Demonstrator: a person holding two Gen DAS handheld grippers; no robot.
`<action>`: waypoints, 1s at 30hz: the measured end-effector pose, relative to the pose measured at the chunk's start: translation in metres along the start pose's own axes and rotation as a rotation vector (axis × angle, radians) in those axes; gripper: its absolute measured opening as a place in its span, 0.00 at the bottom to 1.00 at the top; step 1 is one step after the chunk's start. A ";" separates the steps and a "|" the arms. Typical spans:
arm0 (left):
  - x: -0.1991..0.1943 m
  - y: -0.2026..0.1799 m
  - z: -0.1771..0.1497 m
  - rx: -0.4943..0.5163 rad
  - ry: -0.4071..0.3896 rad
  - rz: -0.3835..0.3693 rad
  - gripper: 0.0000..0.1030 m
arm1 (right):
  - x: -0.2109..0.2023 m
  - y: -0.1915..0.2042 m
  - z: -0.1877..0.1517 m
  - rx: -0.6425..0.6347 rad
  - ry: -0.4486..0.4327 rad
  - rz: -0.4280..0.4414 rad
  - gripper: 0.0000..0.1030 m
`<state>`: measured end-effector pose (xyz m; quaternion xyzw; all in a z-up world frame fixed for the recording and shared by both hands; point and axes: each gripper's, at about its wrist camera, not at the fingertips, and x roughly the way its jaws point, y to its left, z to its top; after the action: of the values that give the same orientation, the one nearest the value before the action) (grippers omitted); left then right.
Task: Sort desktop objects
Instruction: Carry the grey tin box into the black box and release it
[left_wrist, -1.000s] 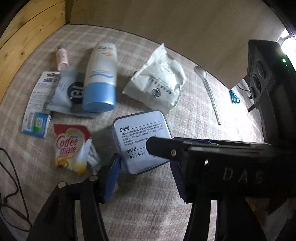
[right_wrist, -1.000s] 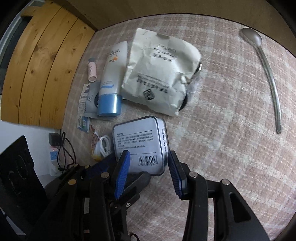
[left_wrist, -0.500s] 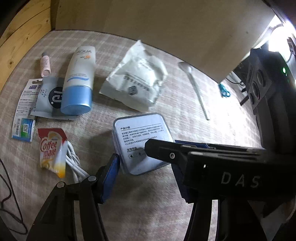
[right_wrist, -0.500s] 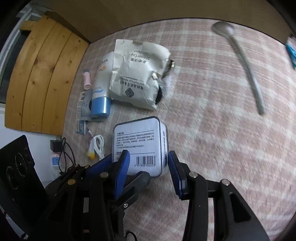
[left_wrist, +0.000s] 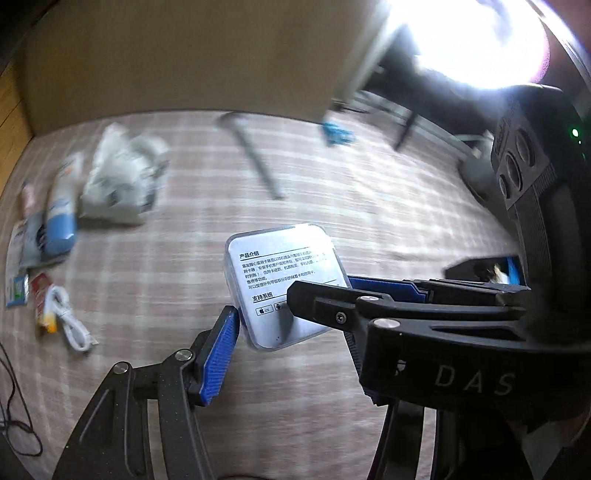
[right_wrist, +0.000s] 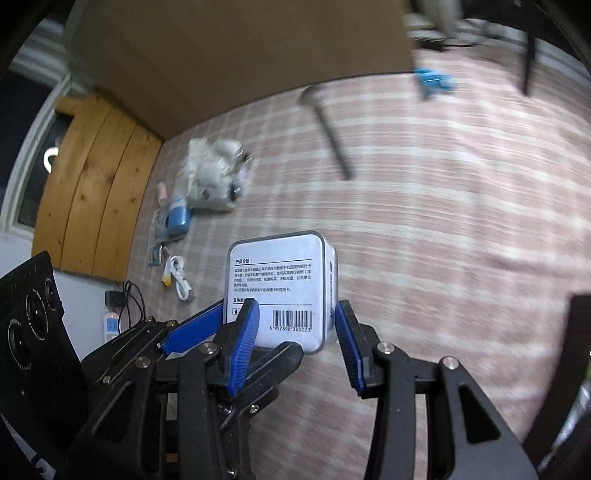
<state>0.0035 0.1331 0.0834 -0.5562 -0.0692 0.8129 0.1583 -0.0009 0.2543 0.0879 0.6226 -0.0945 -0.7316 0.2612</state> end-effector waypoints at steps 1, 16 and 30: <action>0.000 -0.013 0.001 0.023 0.001 -0.008 0.54 | -0.011 -0.009 -0.005 0.014 -0.017 -0.005 0.41; 0.029 -0.240 -0.017 0.349 0.043 -0.166 0.54 | -0.168 -0.177 -0.090 0.251 -0.191 -0.127 0.41; 0.038 -0.359 -0.044 0.470 0.096 -0.228 0.50 | -0.244 -0.280 -0.144 0.407 -0.241 -0.077 0.41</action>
<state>0.0965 0.4802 0.1366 -0.5306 0.0670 0.7563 0.3768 0.0846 0.6401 0.1390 0.5739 -0.2465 -0.7758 0.0892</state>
